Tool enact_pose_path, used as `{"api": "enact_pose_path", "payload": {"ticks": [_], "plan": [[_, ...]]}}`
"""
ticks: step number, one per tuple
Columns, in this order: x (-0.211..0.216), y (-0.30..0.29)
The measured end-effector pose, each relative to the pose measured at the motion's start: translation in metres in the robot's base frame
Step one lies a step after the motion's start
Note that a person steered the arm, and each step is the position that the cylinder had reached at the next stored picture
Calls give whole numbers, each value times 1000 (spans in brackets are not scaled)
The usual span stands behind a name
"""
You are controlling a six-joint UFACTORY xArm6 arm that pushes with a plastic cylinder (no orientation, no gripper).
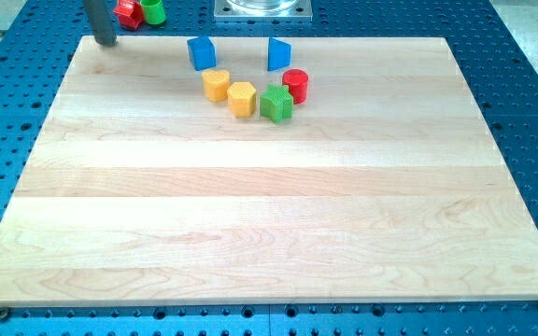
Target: Move the arm slightly to the right
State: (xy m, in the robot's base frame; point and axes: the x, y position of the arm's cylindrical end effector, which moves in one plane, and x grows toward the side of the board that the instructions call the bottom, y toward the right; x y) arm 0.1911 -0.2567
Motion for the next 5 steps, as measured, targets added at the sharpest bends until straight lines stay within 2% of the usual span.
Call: {"api": "enact_pose_path", "payload": {"ticks": [5], "plan": [[0, 10]]}}
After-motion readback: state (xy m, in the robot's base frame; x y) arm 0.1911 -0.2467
